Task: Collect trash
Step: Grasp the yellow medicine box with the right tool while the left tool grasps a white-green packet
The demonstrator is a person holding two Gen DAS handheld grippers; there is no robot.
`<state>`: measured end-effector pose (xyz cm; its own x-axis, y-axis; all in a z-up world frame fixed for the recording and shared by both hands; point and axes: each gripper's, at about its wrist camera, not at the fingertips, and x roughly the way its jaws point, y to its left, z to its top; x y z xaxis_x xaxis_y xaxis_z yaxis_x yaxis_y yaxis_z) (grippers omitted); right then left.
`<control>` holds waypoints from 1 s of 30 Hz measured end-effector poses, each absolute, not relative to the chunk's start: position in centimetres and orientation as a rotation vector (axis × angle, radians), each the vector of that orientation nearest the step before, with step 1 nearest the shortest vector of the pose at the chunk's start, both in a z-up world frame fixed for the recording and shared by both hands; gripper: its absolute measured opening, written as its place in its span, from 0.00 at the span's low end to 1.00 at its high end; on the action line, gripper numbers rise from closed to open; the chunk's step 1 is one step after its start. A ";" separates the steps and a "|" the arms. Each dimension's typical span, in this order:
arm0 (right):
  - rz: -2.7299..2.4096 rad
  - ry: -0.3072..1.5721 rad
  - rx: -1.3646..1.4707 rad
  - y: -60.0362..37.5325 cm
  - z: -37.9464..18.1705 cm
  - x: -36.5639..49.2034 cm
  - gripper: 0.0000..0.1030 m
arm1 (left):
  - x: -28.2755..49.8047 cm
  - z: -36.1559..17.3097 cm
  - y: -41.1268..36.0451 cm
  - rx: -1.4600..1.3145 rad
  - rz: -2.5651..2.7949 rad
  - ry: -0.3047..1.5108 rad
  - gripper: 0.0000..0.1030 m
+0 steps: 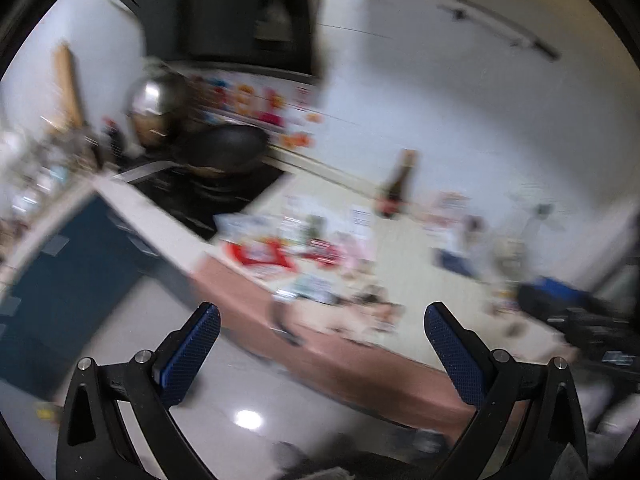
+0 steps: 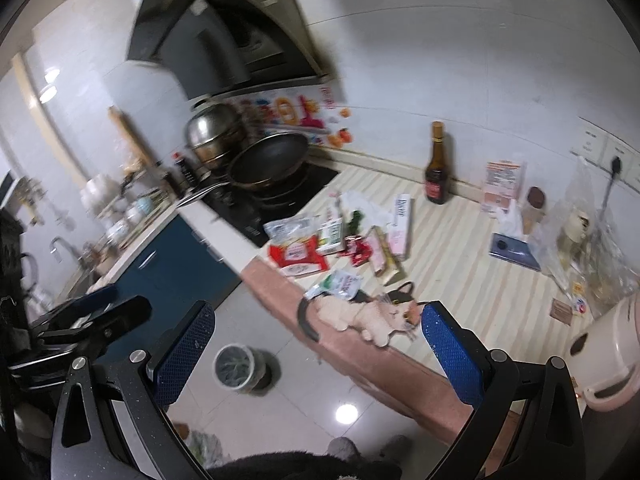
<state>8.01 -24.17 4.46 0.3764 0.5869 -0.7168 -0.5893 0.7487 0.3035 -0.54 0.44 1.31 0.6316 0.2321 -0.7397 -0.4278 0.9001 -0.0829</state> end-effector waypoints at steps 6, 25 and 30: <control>0.559 0.895 -0.003 -22.4 0.9 10.7 1.00 | 3.0 -2.4 3.9 -0.148 0.588 0.834 1.00; 0.447 1.262 -0.142 -9.7 -25.9 33.7 0.71 | 18.9 -28.2 16.1 -0.487 0.544 1.383 0.98; 0.495 1.363 -0.229 -6.6 -31.2 36.5 0.71 | 21.8 -32.9 14.5 -0.661 0.395 1.460 0.87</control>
